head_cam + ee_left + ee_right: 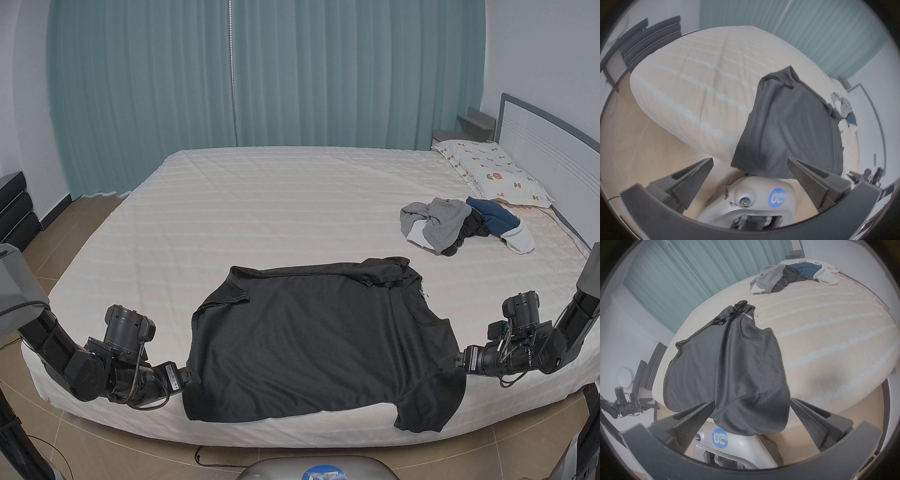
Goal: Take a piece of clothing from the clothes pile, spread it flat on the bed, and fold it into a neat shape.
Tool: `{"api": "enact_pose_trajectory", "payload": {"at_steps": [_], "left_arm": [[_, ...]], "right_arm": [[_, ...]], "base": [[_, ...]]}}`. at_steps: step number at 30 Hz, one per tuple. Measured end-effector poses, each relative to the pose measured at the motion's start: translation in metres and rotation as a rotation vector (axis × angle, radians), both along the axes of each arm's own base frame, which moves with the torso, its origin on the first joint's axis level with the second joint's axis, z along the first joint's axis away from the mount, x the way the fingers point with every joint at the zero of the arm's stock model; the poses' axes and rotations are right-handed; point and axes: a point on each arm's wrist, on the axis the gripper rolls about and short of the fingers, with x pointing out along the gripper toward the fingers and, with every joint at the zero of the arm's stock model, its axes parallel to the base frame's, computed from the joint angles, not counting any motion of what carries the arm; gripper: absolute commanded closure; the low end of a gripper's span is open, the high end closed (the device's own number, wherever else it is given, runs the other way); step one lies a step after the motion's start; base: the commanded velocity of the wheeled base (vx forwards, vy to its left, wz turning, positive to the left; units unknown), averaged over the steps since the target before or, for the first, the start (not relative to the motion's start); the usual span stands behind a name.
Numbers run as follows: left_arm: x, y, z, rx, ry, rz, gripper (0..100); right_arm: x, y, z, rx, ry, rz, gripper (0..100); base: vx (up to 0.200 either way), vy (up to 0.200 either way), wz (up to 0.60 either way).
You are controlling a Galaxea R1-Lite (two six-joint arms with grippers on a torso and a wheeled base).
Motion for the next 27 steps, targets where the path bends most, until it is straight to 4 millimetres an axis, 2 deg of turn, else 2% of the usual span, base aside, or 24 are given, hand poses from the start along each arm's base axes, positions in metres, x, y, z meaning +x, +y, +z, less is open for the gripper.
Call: {"api": "enact_pose_trajectory", "payload": {"at_steps": [9,21,27], "left_arm": [[0.017,0.001,0.01,-0.147,-0.071,0.08,0],[0.037,0.002,0.012,-0.222,-0.091,0.157,0],[0.048,0.001,0.01,-0.266,-0.09,0.211,0]], "right_arm": [[0.017,0.006,0.0,0.161,0.007,-0.035,0],[0.031,0.011,-0.003,0.348,-0.063,-0.139,0],[0.033,0.014,-0.011,0.359,-0.075,-0.132,0]], "base": [[0.0,0.0,0.0],[0.2,0.0,0.0],[0.0,0.0,0.0]]}}
